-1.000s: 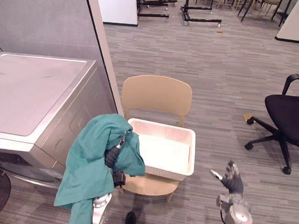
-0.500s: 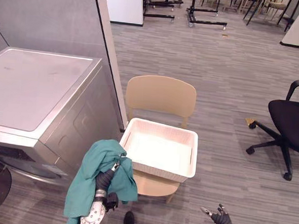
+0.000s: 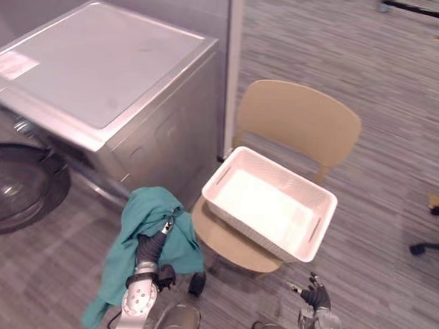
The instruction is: Pick up the laundry basket with both hands and put the clothes into the washing machine.
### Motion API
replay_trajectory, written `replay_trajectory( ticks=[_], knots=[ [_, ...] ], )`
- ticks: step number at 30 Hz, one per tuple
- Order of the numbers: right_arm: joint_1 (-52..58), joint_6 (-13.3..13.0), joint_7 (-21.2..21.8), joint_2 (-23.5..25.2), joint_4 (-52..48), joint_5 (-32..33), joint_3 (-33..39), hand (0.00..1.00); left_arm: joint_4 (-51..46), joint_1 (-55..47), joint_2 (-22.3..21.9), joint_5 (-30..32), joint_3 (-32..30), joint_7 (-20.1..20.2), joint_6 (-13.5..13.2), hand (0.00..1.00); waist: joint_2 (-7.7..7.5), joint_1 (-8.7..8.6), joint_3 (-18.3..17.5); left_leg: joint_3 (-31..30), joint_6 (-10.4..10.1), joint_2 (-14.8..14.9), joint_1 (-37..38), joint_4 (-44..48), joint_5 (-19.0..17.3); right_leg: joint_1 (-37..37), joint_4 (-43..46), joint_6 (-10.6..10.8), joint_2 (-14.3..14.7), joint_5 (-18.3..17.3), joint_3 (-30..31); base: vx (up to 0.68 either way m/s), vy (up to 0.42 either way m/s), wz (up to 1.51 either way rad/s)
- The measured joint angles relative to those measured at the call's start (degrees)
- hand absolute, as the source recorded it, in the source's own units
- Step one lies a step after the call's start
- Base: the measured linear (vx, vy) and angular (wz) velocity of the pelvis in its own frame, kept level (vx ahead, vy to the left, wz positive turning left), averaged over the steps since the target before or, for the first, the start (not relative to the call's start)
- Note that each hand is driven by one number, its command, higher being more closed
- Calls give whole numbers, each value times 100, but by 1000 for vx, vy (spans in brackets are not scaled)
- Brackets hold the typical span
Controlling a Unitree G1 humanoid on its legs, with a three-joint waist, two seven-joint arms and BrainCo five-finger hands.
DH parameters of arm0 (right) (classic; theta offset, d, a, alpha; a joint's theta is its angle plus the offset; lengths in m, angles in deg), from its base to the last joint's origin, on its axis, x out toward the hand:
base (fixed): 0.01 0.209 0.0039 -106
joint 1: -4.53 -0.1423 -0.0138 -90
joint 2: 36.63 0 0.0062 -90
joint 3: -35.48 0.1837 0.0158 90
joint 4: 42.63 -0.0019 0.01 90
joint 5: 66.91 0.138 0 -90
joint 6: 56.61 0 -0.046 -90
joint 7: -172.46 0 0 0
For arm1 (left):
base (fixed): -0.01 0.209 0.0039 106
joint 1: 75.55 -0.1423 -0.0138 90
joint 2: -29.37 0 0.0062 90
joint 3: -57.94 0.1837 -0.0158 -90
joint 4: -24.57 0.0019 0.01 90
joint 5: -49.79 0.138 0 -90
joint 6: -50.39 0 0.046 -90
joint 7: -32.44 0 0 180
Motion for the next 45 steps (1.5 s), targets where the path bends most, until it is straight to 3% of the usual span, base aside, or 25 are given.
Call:
replay_trajectory(
  ticks=[1, 2, 3, 5, 6, 8, 9, 13, 18, 20, 22, 23, 24, 27, 29, 31, 33, 35, 37, 38, 39, 40, 41, 42, 45],
  knots=[
    [-46, 2, -35, -19, 36, 0, 1, 0, -21, 13, 13, -4, 137, -47, 6, 100, 38, -6, 10, 154, 347, 119, -66, -186, -259, -19, -2, -126, 63, 37, -265, -89, -165, 115],
    [-114, 6, -50, 0, 103, -1, 18, 0, -16, 59, 49, -6, 177, -44, 8, 100, -58, -41, 46, 565, 814, 126, -167, -202, -660, 30, -268, -266, 16, 235, -391, -113, -186, 157],
    [-161, 1, -110, 51, 76, -1, 100, 0, -22, 219, 65, -5, 252, -35, 4, 100, -125, -60, 93, 1516, 787, 165, -574, 661, -721, 80, -490, -337, -91, 319, -824, -79, -125, 135],
    [-138, 5, -135, 41, 70, 1, 134, 0, -49, 259, 64, -4, 334, -27, 2, 100, -120, -128, 89, 2054, 809, 258, -672, 1543, -737, 130, -454, -350, -150, 325, -1106, -51, -90, 98],
    [-110, 3, -131, 12, 63, 1, 131, 0, -46, 249, 73, -4, 385, -17, -3, 100, -157, -171, 105, 2366, 762, 281, -525, 2105, -989, 255, -439, -360, -168, 319, -1313, -17, -58, 97],
    [-121, 4, -137, 10, 67, 8, 137, 0, -31, 330, 76, -7, 392, 79, -8, 100, -43, -338, 73, 2569, 534, 235, -284, 1933, -983, 429, -482, -357, -163, 317, -1641, -12, -32, 100],
    [-67, 5, -143, 95, 87, 47, 358, 0, 21, 443, 103, -7, 400, 93, -41, 100, -61, -340, 60, 2465, 351, 67, 200, 952, -711, 679, -837, -290, -106, 359, -1772, -42, -3, 72],
    [-81, 0, -121, 214, 190, 47, 376, 0, 352, 476, 335, -3, 491, 86, -59, 100, 51, -404, -22, 2223, 314, -53, 743, -344, 2, 836, -1123, -255, 23, 514, -1928, -101, -1, 31],
    [-194, 3, -107, 281, 303, 34, 324, 0, 470, 334, 379, 0, 505, 89, -56, 100, 84, -452, -24, 2208, 319, -40, 920, -413, 32, 929, -1148, -259, 43, 551, -1857, -132, 13, -2],
    [-238, 1, -106, 287, 303, 0, 301, 0, 499, 274, 369, 0, 499, 101, -57, 100, 191, -459, -1, 2188, 295, -49, 836, -365, 3, 883, -1151, -238, 37, 555, -1903, -125, 45, 5],
    [-207, -1, -105, 238, 404, -6, 238, 0, 499, 305, 354, -3, 492, 102, -58, 100, 223, -471, 7, 2212, 357, -45, 433, 6, -190, 768, -1123, -206, 16, 554, -2078, -62, 64, 47],
    [-214, 25, -107, 225, 526, -7, 208, 0, 500, 339, 346, -4, 441, 104, -56, 100, 291, -462, 42, 2526, 427, 29, 109, 418, -540, 731, -1123, -190, -13, 611, -2304, -6, 64, 89],
    [-179, 35, -110, 242, 639, -8, 188, 0, 504, 324, 291, -8, 328, 98, -56, 100, 209, -473, 96, 3011, 518, 180, -85, 740, -860, 770, -1107, -176, -111, 670, -2545, 18, 73, 93],
    [-105, 40, -120, 231, 736, -8, 55, 0, 537, 363, 191, -13, 217, 63, -50, 100, 85, -466, 183, 3790, 861, 571, -204, 1419, -1107, 908, -887, -147, -482, 654, -3023, 115, 116, 98],
    [-136, 35, -120, 186, 708, -7, 59, 0, 537, 358, 74, -13, 109, 60, -49, 100, 84, -487, 182, 3874, 723, 830, -64, 1138, -961, 1050, -820, 60, -695, 662, -3146, 84, 62, 54],
    [-180, 27, -121, 179, 676, -8, 63, 0, 561, 414, 14, -12, 118, 61, -19, 100, 64, -578, 168, 3912, 476, 617, 60, 988, -523, 1189, -868, 308, -922, 722, -3215, 149, 115, 57],
    [-199, 20, -104, 358, 663, -14, 45, 0, 563, 506, 36, -13, 126, 48, 7, 100, -134, -609, 199, 3835, 641, 425, -85, 1265, -740, 1304, -1136, 478, -1035, 898, -3187, 227, 229, 44],
    [-171, 31, -99, 465, 601, -14, 47, 0, 640, 546, 92, -15, 140, 60, 38, 100, -180, -606, 240, 3755, 705, 429, -245, 2102, -1365, 1606, -1321, 695, -1106, 1095, -3170, 170, 239, 12],
    [-125, 34, -99, 347, 587, -14, 74, 0, 743, 529, 75, -15, 305, 75, 39, 100, -54, -616, 257, 3684, 668, 365, -211, 2581, -2005, 1677, -821, 685, -1348, 1089, -3123, 113, 269, 2],
    [-115, 64, -92, 264, 571, -19, 112, 0, 825, 549, 69, 4, 458, 93, 39, 100, 15, -635, 251, 3691, 660, 189, -74, 2590, -2201, 1453, 80, 282, -1800, 1018, -2989, 113, 357, 23],
    [-92, 131, -94, 203, 526, -26, 113, 0, 870, 562, 83, 31, 640, 126, 40, 100, 43, -662, 253, 3684, 735, -25, 83, 2452, -2265, 1020, 1112, -825, -2235, 1064, -2729, 116, 370, 30],
    [-79, 161, -90, 198, 520, -36, 103, 0, 869, 585, 87, 48, 667, 140, 37, 100, 43, -661, 254, 3672, 762, -130, 160, 2360, -2282, 729, 1588, -1304, -2348, 1089, -2427, 148, 341, 29],
    [-67, 190, -82, 225, 497, -60, 87, 0, 871, 594, 122, 48, 674, 149, 37, 100, 32, -675, 261, 3612, 762, -262, 270, 2185, -2281, 309, 2167, -1319, -2261, 974, -1864, 163, 300, 31],
    [-68, 200, -34, 295, 390, -74, 65, 0, 872, 597, 161, 49, 723, 143, 36, 100, 29, -728, 281, 3446, 754, -419, 432, 1900, -2267, -139, 2629, -964, -1818, 729, -1180, 214, 320, 41],
    [-76, 149, 20, 301, 193, -69, -53, 0, 988, 606, 303, 53, 798, 136, 36, 100, 98, -833, 355, 3131, 680, -708, 955, 1302, -2203, -796, 2632, -594, -787, 166, -898, 244, 203, 51]
  ],
)
